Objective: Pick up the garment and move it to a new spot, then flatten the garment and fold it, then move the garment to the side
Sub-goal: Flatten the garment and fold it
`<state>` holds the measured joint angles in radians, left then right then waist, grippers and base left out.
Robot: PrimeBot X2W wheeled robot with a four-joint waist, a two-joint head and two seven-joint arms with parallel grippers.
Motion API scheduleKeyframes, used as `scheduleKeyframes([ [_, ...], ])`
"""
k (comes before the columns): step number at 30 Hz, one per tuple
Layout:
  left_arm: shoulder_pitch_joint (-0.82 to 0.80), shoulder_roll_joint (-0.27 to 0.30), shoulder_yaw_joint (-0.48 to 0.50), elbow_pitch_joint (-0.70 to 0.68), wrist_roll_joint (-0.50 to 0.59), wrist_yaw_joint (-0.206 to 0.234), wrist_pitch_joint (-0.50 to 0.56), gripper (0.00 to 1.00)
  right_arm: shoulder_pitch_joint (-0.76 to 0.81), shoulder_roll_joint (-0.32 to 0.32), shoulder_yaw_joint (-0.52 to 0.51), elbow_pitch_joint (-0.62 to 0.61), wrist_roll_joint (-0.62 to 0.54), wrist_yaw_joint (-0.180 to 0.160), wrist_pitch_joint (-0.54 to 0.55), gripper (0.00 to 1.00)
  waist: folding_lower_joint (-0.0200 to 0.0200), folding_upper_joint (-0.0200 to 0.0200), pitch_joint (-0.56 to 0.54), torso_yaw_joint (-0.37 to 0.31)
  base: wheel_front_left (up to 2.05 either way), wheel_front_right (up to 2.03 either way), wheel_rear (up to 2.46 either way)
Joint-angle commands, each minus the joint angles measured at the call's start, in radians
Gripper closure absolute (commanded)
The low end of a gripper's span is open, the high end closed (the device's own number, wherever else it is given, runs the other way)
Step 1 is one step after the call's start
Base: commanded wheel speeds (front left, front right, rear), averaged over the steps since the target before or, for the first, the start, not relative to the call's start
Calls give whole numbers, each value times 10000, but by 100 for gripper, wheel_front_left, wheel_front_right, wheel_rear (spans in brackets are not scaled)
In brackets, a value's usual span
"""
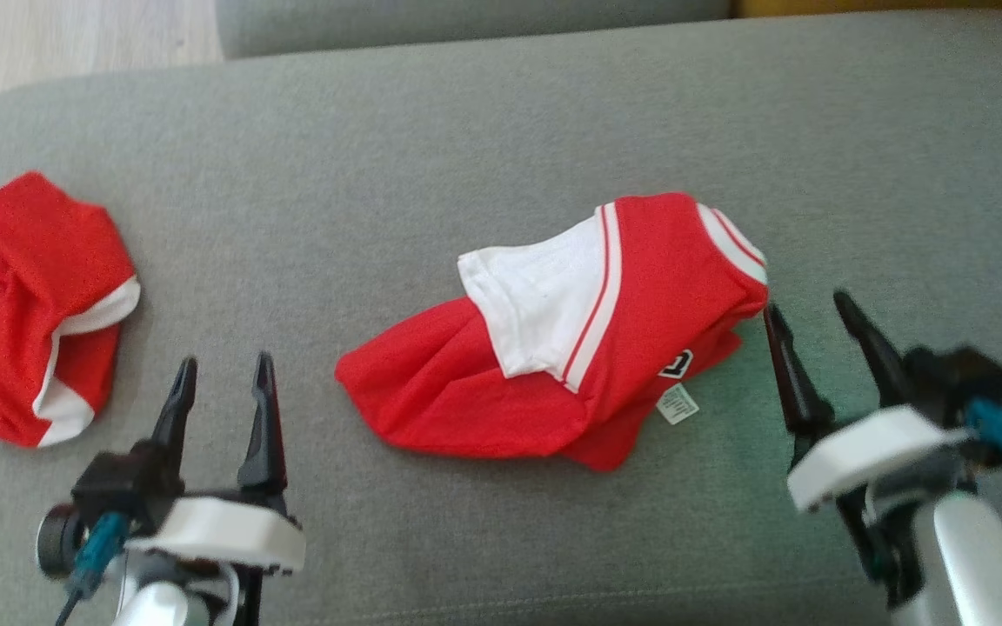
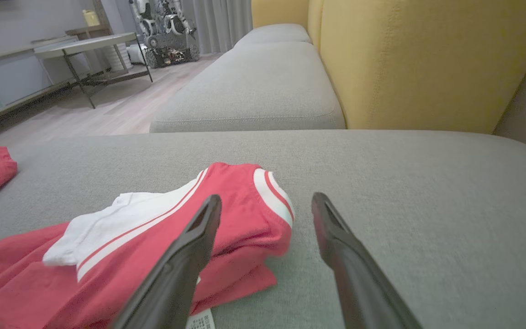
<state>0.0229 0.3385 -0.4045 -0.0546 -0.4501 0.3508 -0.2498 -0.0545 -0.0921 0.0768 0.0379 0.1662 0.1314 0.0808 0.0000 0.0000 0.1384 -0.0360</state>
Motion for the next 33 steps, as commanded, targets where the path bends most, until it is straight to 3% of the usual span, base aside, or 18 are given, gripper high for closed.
scheduleKeyframes([
  [1, -672, 65, 355, -247, 126, -56, -120, 0, -770, -272, 277, -177, -27, -7, 64, 0, 0, 0, 211, 175, 0, 0, 0],
  [9, -1489, -343, 163, -24, 376, -411, -120, 0, -2924, -990, 1668, 1322, 380, -7, 663, 0, 0, 0, 1007, 881, 0, 0, 0],
  [23, -2134, -1158, 411, 537, 911, -1059, -120, 0, -5603, -1763, 3654, 4274, 1592, -7, 4071, 0, 0, 0, 1625, 1417, 0, 0, 0],
  [24, -2144, -1204, 447, 569, 948, -1097, -120, 0, -5648, -1795, 3782, 4387, 1707, -7, 4244, 23, 0, 0, 1627, 1414, 0, 0, 0],
  [25, -2148, -1246, 481, 600, 985, -1138, -120, 0, -5682, -1823, 3891, 4439, 1824, -7, 4324, 75, 0, 0, 1624, 1409, 0, 0, 0],
  [26, -2148, -1287, 515, 625, 1021, -1176, -120, 0, -5707, -1829, 3934, 4420, 1962, -7, 4263, 100, 0, 0, 1620, 1402, 0, 0, 0],
  [33, -2008, -1484, 818, 660, 1248, -1348, -120, 0, -5521, -1880, 3566, 3564, 2204, -7, 2784, 100, 0, 0, 1502, 1225, 0, 0, 0],
])
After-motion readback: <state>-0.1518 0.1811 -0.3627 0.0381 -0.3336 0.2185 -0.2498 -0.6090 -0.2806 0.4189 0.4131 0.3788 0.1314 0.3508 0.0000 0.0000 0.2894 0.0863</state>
